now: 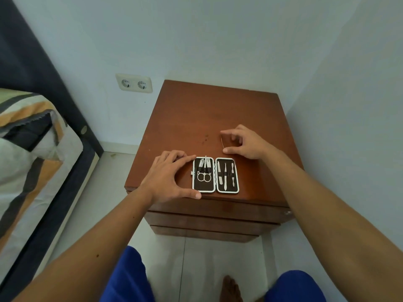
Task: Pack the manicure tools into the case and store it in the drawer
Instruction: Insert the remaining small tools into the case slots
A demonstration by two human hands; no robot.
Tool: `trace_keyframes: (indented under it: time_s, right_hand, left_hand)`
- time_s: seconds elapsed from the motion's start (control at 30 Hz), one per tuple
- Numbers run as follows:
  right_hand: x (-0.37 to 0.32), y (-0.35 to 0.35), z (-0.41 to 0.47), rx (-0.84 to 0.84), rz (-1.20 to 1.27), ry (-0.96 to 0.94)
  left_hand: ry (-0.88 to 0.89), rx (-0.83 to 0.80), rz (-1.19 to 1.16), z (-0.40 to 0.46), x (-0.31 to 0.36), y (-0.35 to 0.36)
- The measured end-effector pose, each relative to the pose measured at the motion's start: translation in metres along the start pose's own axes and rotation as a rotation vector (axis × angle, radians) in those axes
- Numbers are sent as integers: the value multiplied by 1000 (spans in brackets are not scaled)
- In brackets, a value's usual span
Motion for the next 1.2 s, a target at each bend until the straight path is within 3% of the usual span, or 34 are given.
trace_keyframes:
  time_s: [0.3, 0.6, 0.97, 1.2]
  right_hand:
    - [-2, -3, 6, -4, -47, -21]
    - [4, 4, -18, 129, 331, -9]
    - [1, 9, -53, 131, 554, -30]
    - [15, 23, -68, 106, 548, 18]
  left_hand:
    - [2, 7, -5, 0, 1, 0]
    - [4, 10, 2, 0, 0, 0]
    - [7, 16, 13, 0, 0, 0]
    - [12, 21, 11, 0, 0, 0]
Point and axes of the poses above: each hand's wrist, its own z-axis towards the middle knuckle, its own y-axis out of the palm, x = y × z, the point moved 7 cm from there along z, towards the middle knuckle, and after that the axes turned 13 degrees about y, right-handed, at the moved point
